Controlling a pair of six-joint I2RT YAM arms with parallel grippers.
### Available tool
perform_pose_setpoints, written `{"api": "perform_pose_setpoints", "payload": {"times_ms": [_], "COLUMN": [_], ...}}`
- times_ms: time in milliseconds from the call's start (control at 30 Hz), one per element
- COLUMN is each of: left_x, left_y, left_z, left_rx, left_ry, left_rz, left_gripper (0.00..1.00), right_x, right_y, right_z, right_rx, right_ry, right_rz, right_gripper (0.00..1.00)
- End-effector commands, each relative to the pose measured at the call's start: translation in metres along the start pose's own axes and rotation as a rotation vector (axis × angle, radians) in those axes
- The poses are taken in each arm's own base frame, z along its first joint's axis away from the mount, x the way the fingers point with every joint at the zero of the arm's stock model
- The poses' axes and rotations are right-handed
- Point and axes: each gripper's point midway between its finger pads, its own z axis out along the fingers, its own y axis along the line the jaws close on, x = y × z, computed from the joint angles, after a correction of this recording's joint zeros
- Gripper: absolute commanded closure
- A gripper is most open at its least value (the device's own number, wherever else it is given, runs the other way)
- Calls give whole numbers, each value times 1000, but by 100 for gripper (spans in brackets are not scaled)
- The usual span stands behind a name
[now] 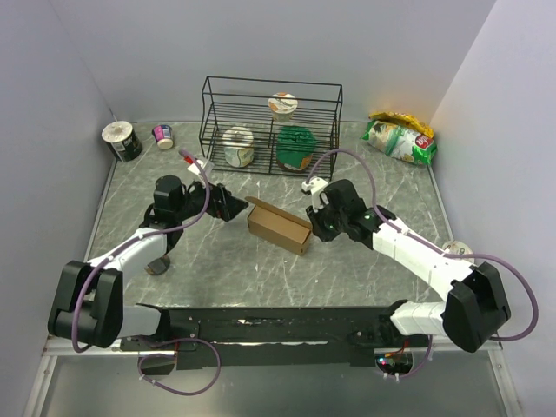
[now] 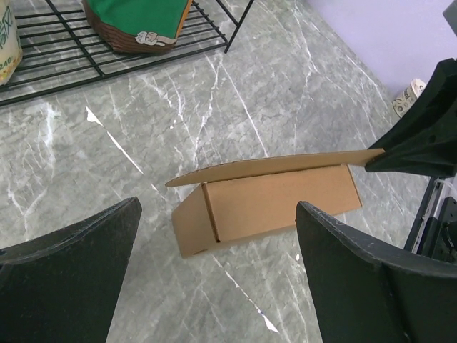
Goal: Fold the paper box
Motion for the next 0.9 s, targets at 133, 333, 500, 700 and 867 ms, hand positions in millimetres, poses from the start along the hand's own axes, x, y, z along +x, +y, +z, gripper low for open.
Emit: {"api": "perform_pose_setpoints", "payload": {"times_ms": [133, 333, 500, 700, 867], "left_x": [-12, -6, -7, 4, 8], "left_y": [-1, 9, 13, 17, 20], "left_z": [0, -7, -9, -6, -2], "left_rx": [25, 15, 59, 81, 109], "left_ry": [-16, 12, 38, 81, 100], "left_rz": [64, 85, 114, 148, 182], "left_gripper": [4, 4, 4, 4, 4], "right_x": [-31, -38, -45, -44, -41], "right_y": [-10, -16, -19, -13, -12], "right_z": [12, 25, 27, 24, 25], "right_rx": [27, 26, 30, -3, -14], "right_ry": [-84, -85, -94, -102, -81], "right_rz": [-153, -264, -317, -340, -341], "right_gripper": [93, 92, 89, 89, 89]}}
